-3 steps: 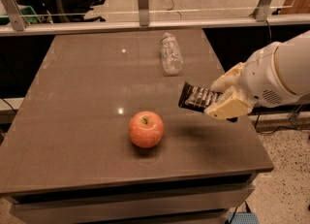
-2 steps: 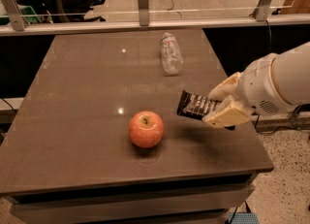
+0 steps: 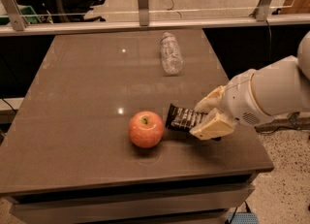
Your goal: Move rxbar chocolate near apple
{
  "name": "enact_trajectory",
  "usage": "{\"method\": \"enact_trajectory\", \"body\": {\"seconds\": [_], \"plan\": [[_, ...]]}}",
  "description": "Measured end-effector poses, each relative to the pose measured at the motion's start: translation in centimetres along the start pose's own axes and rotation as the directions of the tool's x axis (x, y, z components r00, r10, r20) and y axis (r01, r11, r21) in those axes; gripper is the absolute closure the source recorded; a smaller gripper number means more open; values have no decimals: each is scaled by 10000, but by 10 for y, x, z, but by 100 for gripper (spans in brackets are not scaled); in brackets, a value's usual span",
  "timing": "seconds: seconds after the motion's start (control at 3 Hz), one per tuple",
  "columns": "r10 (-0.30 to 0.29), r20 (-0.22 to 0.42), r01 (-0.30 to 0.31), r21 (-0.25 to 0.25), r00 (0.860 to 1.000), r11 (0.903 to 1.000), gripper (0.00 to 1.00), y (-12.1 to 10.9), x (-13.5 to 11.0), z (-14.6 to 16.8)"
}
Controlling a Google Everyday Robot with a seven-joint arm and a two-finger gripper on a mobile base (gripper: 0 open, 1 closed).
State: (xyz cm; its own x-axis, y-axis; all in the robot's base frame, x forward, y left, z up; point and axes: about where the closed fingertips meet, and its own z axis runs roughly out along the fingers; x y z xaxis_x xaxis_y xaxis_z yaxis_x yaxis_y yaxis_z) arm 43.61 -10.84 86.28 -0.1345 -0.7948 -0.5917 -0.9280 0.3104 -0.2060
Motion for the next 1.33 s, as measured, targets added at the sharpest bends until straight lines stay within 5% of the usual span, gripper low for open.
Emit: {"method": "enact_trajectory", "body": {"seconds": [0.67,1.33], "plan": [[279,-185,-291,-659,9994,9974,100,26,24,13],[295,-461,-342,-1042,9985,9940,61,30,26,19]]}}
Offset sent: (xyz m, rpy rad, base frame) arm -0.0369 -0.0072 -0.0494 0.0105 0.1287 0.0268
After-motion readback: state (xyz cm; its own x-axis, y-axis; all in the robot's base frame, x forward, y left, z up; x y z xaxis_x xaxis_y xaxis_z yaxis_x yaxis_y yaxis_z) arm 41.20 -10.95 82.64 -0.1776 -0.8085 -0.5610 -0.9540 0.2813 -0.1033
